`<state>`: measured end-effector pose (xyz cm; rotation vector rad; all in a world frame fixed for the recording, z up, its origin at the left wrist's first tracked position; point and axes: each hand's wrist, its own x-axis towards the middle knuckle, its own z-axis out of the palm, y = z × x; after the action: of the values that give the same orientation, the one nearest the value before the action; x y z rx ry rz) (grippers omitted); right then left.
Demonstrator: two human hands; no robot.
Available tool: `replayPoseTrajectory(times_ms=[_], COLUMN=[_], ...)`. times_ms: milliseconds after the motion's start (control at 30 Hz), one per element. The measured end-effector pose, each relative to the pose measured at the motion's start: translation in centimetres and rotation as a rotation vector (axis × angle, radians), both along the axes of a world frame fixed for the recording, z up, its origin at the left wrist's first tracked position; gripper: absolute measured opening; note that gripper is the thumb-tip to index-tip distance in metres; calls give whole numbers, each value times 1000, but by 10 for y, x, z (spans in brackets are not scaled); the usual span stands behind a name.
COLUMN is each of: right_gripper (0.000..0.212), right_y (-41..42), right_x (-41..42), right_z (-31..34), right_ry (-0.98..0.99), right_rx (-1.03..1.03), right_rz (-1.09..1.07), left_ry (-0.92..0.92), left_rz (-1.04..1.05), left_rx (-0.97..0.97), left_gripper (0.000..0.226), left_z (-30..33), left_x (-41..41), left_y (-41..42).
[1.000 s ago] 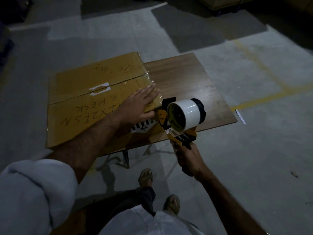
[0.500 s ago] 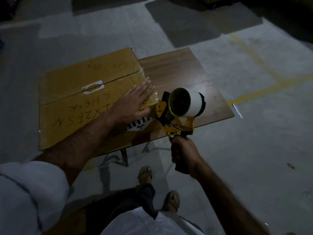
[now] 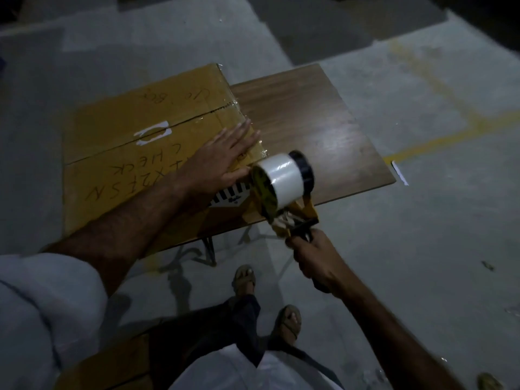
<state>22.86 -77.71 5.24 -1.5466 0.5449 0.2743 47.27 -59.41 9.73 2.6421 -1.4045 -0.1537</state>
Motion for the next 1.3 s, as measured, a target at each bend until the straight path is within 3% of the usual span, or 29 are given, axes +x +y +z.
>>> replayPoseTrajectory(times_ms=[167, 300, 400, 500, 600, 667, 767, 967, 1100, 1133, 1200, 1267, 1300], right_gripper=[34, 39, 37, 29, 26, 27, 24, 49, 78, 78, 54, 30, 28], right_y=[15, -1, -17, -36, -55, -67, -79, -85, -62, -51, -31, -14, -6], right_x=[-47, -42, -21, 20, 74, 109, 156, 208, 207, 200, 187, 176, 175], right_z=[-30, -25, -18, -24, -44, -58, -78, -110, -91, -77, -48, -17, -5], right_ry=[208, 121, -14, -81, 20, 86, 170, 183, 339, 215, -281, -732, -853], right_rx=[293, 336, 174, -152, -554, -716, -791, -745, -1045, -1085, -1017, -799, -741], right_rz=[-163, -255, -270, -304, -281, -276, -267, -214, -272, -318, -366, -266, -162], left_ry=[12, 14, -19, -16, 43, 88, 115, 77, -10, -9, 49, 129, 156], left_rz=[-18, -8, 5, -24, -98, -142, -189, -162, -110, -101, -77, -6, 41], left_rx=[-25, -38, -17, -9, -20, -11, 18, -17, -115, -141, -219, -341, -405], left_gripper=[76, 81, 95, 104, 99, 96, 93, 82, 69, 65, 55, 42, 38], left_z=[-1, 1, 3, 6, 9, 11, 13, 9, 1, 1, 2, 1, 1], left_x=[1, -2, -6, -4, 3, 9, 22, 28, 14, 11, 8, 5, 4], left_y=[1, -1, -1, 1, 10, 20, 40, 68, 79, 80, 81, 78, 75])
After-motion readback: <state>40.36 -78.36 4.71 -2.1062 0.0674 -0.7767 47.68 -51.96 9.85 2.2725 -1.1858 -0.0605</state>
